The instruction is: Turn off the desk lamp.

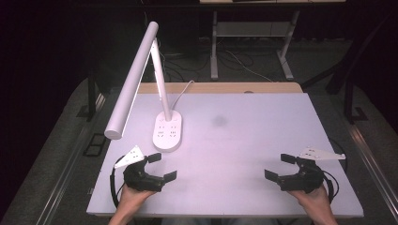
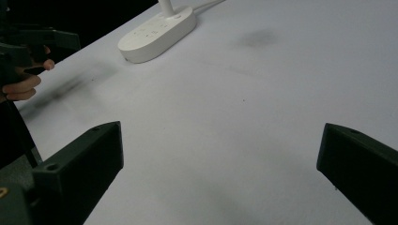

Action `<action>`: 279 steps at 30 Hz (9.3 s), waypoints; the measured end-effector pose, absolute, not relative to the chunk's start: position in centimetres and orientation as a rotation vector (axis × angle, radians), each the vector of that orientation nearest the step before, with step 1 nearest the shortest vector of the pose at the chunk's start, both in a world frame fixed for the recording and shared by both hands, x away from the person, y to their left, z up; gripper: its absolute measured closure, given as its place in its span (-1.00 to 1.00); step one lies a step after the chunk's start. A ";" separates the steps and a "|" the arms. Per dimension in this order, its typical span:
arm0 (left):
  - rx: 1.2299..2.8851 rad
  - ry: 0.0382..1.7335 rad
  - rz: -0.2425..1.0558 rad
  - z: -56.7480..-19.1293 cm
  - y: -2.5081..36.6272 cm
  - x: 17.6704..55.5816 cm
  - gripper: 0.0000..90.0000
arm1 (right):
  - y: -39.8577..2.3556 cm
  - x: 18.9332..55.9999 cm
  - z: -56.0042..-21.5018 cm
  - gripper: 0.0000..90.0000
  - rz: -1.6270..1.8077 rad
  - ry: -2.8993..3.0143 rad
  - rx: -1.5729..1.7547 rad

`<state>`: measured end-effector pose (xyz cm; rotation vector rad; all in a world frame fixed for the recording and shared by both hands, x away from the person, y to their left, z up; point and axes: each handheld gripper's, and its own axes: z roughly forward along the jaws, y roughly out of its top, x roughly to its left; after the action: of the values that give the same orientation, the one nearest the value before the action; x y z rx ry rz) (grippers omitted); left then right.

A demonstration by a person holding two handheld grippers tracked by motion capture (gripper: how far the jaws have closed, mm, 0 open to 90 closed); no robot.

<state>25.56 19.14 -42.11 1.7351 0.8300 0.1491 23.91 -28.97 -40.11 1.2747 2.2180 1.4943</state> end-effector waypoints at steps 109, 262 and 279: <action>1.700 0.841 0.147 -42.0 19.8 25.6 -1.00 | -12.3 38.0 -32.6 -0.98 1.333 2.581 0.941; 1.670 0.850 0.136 -42.1 20.6 25.7 -1.00 | 0.4 48.9 -42.9 1.00 1.345 2.543 1.171; 1.659 0.855 0.139 -42.0 20.7 25.6 -1.00 | 0.9 48.3 -42.9 1.00 1.294 2.515 1.145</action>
<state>25.59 20.65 -42.04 1.6590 0.8552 0.1394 48.33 0.91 -42.95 1.1450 2.5153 1.2943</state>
